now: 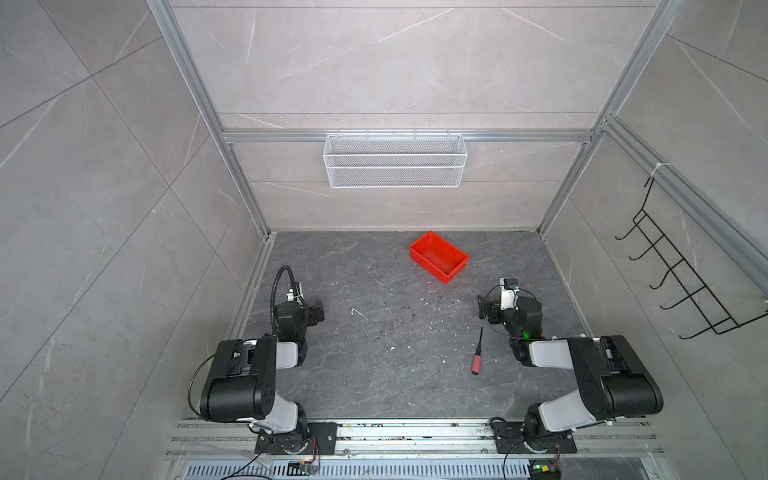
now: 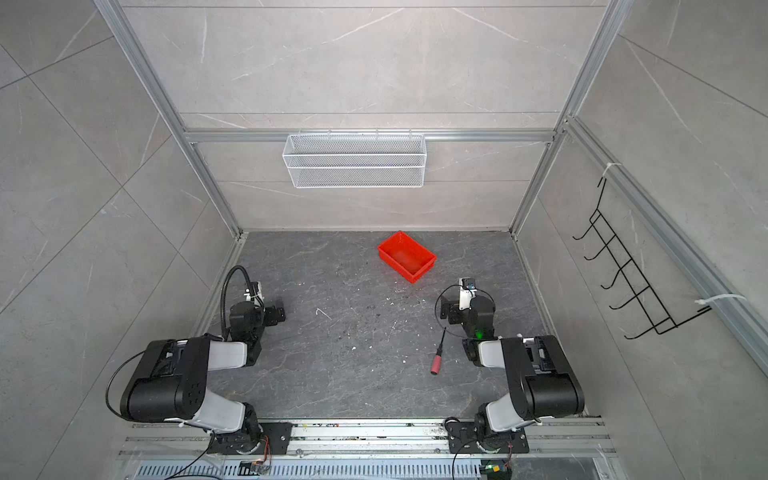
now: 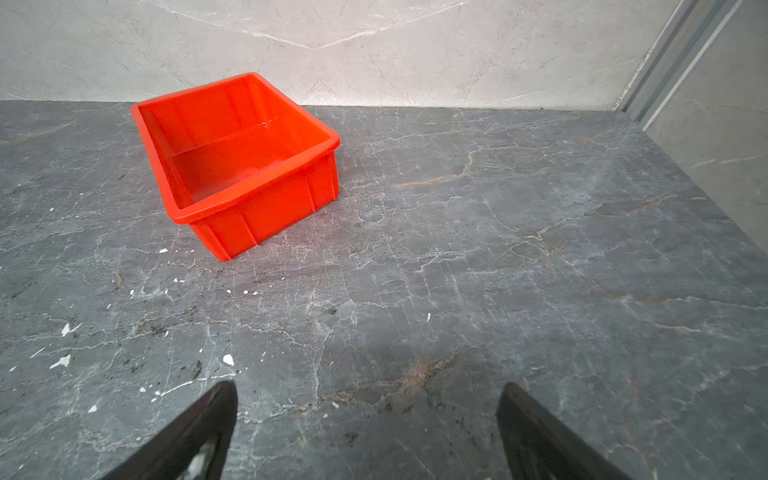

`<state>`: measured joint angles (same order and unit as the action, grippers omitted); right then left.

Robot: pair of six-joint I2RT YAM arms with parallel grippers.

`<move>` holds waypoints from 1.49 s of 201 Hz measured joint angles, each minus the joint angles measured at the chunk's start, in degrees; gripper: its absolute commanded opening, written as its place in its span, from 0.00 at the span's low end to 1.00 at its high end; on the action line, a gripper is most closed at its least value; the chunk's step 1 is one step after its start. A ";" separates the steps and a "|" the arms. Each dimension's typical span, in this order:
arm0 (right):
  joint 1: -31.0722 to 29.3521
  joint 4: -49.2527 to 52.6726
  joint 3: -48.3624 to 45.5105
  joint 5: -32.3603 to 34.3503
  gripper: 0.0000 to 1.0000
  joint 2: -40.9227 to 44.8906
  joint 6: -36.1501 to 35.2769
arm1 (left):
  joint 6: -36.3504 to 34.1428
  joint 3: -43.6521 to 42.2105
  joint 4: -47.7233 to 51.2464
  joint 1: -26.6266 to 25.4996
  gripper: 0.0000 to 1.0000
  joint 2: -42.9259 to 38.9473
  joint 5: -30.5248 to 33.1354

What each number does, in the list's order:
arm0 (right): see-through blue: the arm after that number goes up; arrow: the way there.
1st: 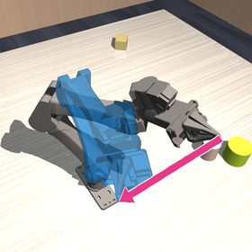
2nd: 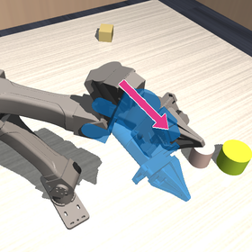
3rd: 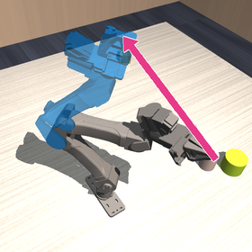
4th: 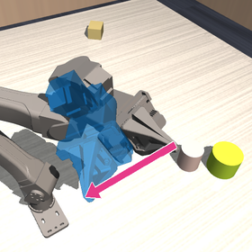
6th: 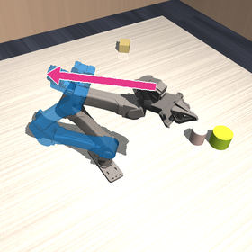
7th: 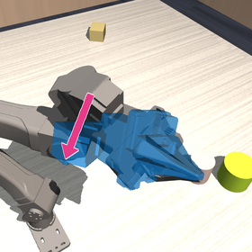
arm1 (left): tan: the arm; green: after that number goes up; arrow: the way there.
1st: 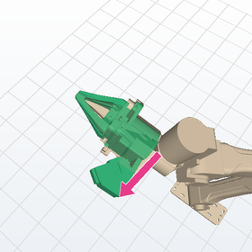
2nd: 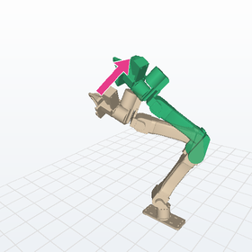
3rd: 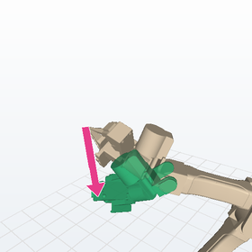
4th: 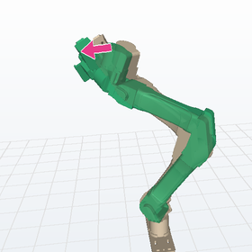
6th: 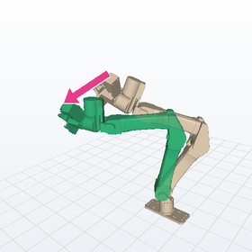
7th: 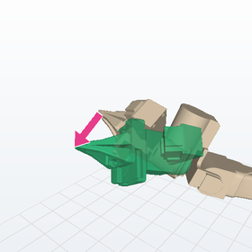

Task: Put the screwdriver in the bin
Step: 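Raise both arms from rest and move the right gripper toward the screwdriver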

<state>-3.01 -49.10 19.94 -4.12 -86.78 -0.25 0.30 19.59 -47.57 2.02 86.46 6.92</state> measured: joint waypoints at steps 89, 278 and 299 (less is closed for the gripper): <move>0.00 0.00 0.00 0.00 0.99 0.00 0.00 | 0.00 0.00 0.00 0.00 1.00 0.00 0.00; -0.09 25.94 1.81 5.44 0.99 31.10 5.81 | -9.44 13.68 29.81 -19.98 1.00 -21.22 -3.02; -0.09 34.84 2.23 6.29 0.99 38.10 9.09 | -10.23 16.87 36.11 -23.21 1.00 -21.44 -7.58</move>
<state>-3.09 -14.26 22.17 2.17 -48.69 8.84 -9.93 36.47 -11.46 -21.19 65.01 -0.67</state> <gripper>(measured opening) 0.989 0.999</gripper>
